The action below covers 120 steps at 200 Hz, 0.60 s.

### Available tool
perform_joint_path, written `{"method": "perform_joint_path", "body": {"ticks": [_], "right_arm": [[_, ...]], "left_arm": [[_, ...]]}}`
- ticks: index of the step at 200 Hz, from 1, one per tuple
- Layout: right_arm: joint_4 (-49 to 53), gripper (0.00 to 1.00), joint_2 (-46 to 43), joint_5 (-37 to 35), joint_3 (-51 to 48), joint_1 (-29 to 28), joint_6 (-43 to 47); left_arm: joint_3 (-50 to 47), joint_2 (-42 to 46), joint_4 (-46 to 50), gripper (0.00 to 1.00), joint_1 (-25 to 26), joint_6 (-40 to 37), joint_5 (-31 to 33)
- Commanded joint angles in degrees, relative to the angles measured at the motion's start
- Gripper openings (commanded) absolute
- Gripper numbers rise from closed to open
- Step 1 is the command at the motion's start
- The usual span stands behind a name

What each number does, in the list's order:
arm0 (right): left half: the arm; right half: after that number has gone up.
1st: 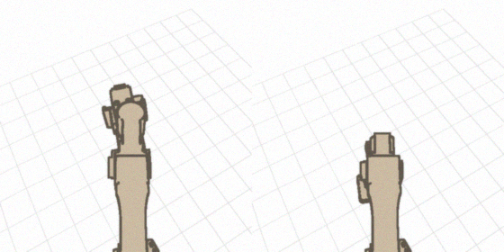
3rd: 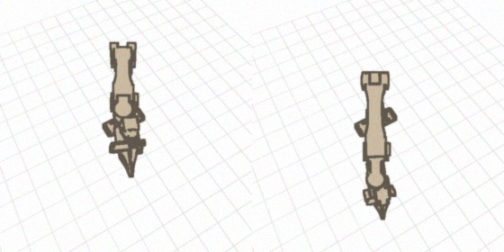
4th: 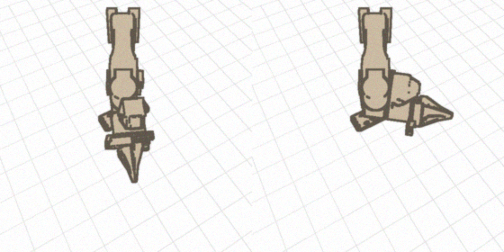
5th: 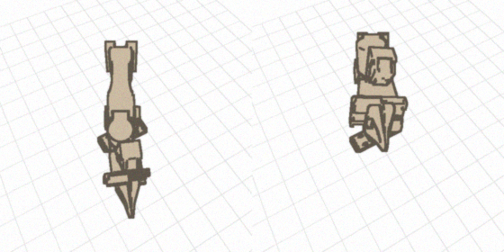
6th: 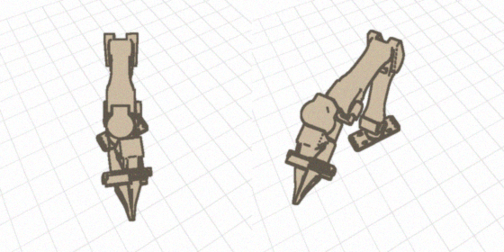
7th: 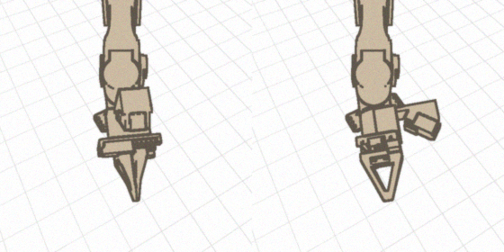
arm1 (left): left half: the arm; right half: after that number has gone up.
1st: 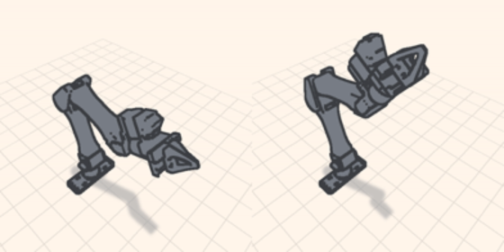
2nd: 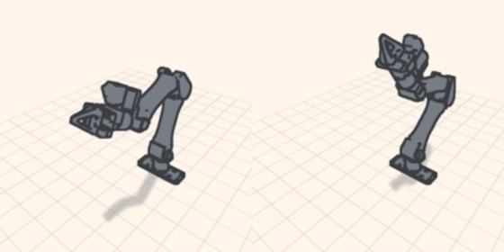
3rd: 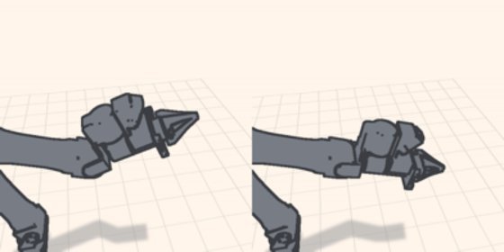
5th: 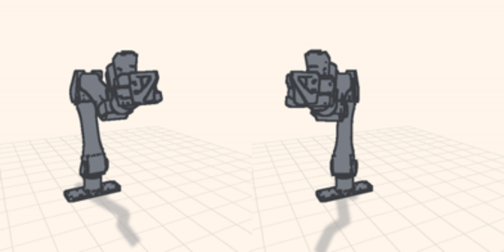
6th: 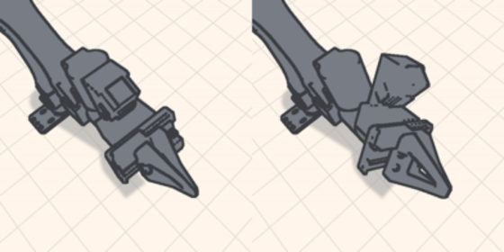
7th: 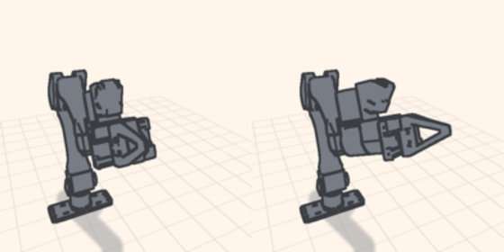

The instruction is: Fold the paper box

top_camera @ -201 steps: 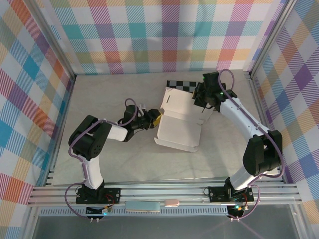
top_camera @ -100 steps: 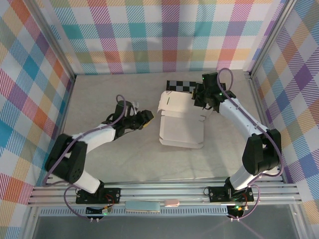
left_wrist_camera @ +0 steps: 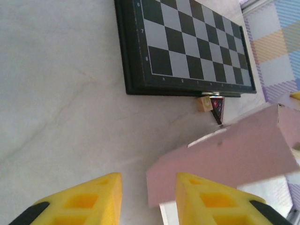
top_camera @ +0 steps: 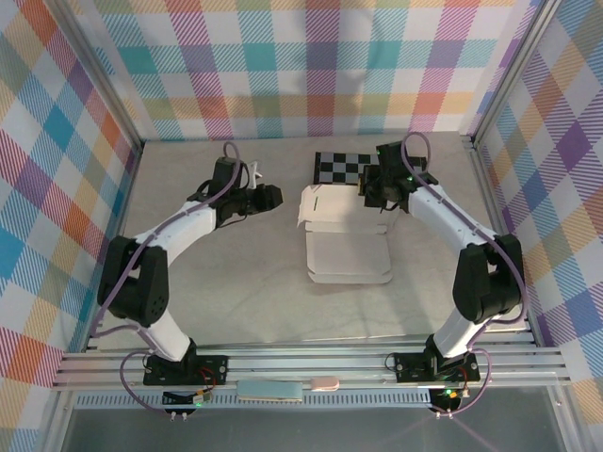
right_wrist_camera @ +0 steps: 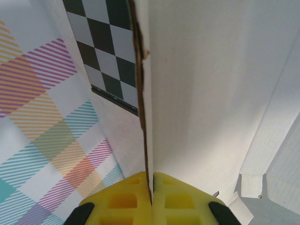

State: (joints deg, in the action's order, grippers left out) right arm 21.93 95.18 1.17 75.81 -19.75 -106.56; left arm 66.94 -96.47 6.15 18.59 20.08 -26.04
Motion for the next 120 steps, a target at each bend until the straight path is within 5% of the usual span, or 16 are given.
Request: {"method": "perform_joint_path", "body": {"ticks": [1, 120], "right_arm": [[-0.1, 0.00, 0.4, 1.3, -0.5, -0.8, 1.5], [1.1, 0.00, 2.6, 3.4, 0.8, -1.0, 2.8]], "left_arm": [[2.8, -2.6, 2.4, 0.37, 1.4, -10.5, -3.3], [-3.0, -4.6, -8.9, 0.40, 7.1, -17.7, -7.8]]}}
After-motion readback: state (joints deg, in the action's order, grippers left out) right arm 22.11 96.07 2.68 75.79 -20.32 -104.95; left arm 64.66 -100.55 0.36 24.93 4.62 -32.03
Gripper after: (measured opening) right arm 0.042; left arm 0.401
